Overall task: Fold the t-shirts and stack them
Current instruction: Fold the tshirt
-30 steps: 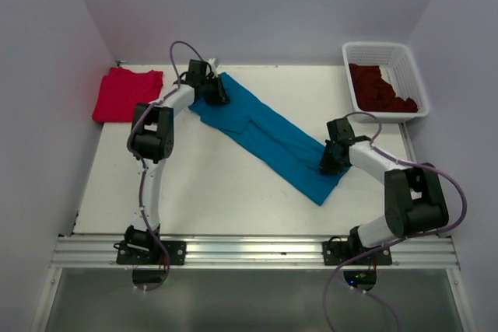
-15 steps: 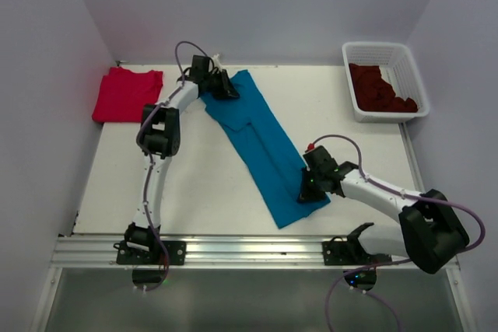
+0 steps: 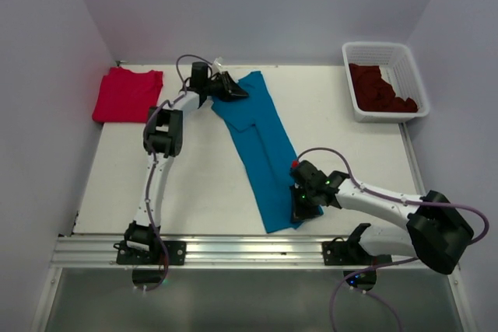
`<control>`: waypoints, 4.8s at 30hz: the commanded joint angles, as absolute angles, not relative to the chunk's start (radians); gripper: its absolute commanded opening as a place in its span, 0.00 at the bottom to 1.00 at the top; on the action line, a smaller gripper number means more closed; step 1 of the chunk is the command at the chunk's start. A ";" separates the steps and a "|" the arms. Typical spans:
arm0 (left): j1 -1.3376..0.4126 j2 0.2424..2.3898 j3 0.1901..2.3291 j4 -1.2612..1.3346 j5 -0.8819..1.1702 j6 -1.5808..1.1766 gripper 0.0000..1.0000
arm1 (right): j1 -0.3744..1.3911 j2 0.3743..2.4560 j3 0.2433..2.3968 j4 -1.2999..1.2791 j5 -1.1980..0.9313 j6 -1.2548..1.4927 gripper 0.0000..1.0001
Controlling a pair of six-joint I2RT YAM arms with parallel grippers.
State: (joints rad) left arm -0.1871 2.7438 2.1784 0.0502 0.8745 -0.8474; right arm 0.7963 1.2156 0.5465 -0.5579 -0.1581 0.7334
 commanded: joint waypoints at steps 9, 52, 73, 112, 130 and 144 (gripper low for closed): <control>-0.190 2.493 1.849 0.220 0.824 -0.751 0.26 | 0.856 1.195 0.670 -0.465 -0.235 0.601 0.00; -0.241 2.181 1.535 -0.124 0.416 -0.460 0.00 | 0.856 1.241 0.802 -0.502 -0.041 0.538 0.00; -0.302 2.637 2.132 -0.180 0.482 -0.549 0.00 | 0.856 1.177 0.764 -0.538 0.029 0.560 0.00; -0.348 1.065 0.283 0.329 0.779 -0.705 0.96 | 0.683 1.178 0.764 -0.637 0.306 0.761 0.66; -0.497 1.173 0.008 0.824 0.773 -1.032 0.83 | 0.465 0.968 0.436 -0.457 -0.169 0.873 0.63; -0.643 1.532 0.060 0.945 0.673 -1.069 0.58 | 0.459 0.914 0.420 -0.495 -0.146 0.882 0.56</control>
State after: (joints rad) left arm -0.6228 1.4719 0.0502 0.8593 0.7414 -1.0679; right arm 0.4637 0.9287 0.4202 -0.4999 -0.1272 0.8715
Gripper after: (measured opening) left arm 0.587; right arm 0.564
